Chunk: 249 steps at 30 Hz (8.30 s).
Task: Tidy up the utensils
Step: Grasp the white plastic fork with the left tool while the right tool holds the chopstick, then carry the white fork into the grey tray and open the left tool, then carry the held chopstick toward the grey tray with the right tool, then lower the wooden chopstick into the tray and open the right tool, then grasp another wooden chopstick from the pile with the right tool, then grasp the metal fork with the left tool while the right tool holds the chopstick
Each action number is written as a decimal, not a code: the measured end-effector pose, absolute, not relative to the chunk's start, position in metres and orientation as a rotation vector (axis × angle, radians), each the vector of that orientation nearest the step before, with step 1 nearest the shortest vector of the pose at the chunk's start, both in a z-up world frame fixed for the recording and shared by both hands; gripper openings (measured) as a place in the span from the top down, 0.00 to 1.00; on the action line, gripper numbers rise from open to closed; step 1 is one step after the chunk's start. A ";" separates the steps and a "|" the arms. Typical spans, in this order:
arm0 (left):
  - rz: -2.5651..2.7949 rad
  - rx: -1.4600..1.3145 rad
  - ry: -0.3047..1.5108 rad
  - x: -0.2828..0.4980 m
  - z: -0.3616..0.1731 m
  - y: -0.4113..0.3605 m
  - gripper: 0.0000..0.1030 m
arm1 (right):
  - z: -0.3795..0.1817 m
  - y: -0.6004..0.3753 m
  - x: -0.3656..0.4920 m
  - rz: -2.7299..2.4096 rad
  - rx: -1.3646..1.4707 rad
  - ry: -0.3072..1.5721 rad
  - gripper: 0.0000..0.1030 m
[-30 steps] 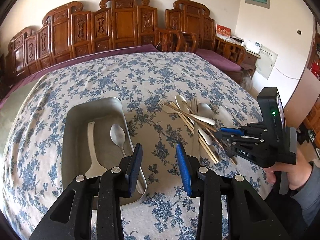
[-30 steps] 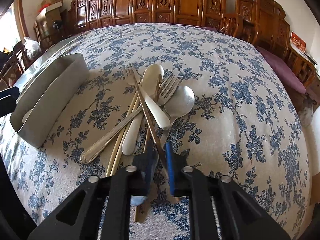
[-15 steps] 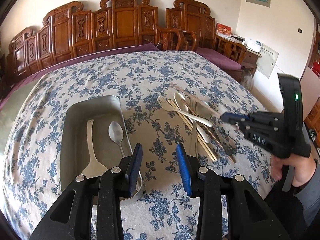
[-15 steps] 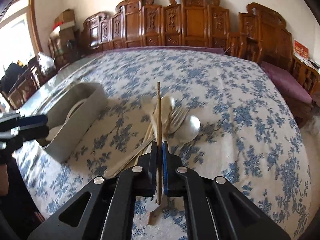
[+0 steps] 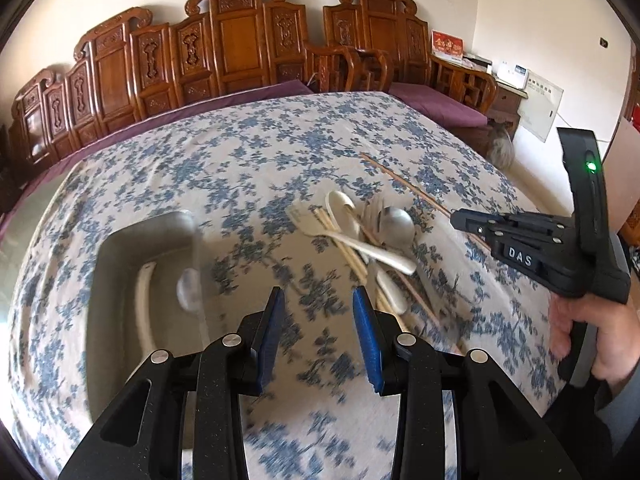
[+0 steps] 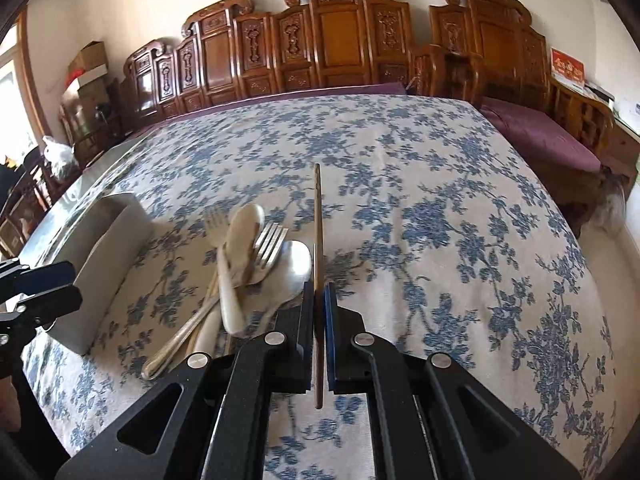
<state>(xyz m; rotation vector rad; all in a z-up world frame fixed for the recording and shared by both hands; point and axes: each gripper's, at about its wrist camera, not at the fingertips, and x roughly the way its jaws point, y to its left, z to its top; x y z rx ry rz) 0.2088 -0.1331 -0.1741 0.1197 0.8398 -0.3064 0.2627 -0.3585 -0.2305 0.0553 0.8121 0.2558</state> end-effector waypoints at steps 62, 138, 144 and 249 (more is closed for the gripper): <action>-0.200 0.061 0.925 0.248 -0.170 -0.117 0.93 | -0.219 -0.330 0.249 0.306 0.066 0.804 0.94; -0.087 -0.025 0.839 0.197 -0.172 0.041 0.93 | -0.189 -0.193 0.178 0.589 -0.078 0.750 0.94; -0.061 -0.017 0.807 0.189 -0.166 0.055 0.93 | -0.187 -0.181 0.178 0.602 -0.079 0.747 0.94; -0.344 0.179 0.802 0.175 -0.179 -0.110 0.50 | -0.228 -0.333 0.254 0.274 0.042 0.833 0.94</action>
